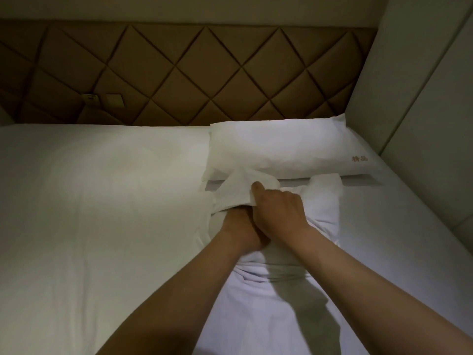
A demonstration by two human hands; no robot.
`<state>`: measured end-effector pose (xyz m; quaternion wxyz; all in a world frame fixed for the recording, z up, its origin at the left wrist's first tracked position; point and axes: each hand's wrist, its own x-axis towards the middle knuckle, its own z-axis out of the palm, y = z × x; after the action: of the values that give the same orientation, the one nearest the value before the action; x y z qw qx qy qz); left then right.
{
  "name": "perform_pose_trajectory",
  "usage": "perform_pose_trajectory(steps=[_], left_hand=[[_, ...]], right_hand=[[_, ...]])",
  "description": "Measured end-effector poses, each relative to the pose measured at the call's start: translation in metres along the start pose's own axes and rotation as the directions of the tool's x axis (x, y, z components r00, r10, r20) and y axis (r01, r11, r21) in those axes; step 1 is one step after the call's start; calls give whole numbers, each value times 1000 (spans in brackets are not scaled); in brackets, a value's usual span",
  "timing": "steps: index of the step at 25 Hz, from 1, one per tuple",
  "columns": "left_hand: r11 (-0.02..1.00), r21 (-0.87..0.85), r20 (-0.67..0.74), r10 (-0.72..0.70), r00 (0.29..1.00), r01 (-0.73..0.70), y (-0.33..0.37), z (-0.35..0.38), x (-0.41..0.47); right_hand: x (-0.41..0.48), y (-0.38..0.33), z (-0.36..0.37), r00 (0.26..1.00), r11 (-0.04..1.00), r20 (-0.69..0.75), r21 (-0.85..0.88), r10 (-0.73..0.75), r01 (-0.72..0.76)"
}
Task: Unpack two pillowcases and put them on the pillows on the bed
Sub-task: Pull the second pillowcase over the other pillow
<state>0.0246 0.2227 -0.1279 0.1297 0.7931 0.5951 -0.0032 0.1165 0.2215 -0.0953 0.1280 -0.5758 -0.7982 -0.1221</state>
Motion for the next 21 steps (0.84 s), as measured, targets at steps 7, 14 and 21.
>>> perform_pose_trajectory(steps=[7,14,21], left_hand=[[888,-423,-63,-225,972,178,-37,7,29],[958,-22,-652,203,730,-287,-57,27,13],[996,61,-334,80,939,-63,-32,58,52]], right_hand=[[-27,26,21,978,989,-207,-133,37,-65],[-61,80,60,886,885,39,-76,463,-459],[-68,80,86,898,903,133,-165,419,-397]])
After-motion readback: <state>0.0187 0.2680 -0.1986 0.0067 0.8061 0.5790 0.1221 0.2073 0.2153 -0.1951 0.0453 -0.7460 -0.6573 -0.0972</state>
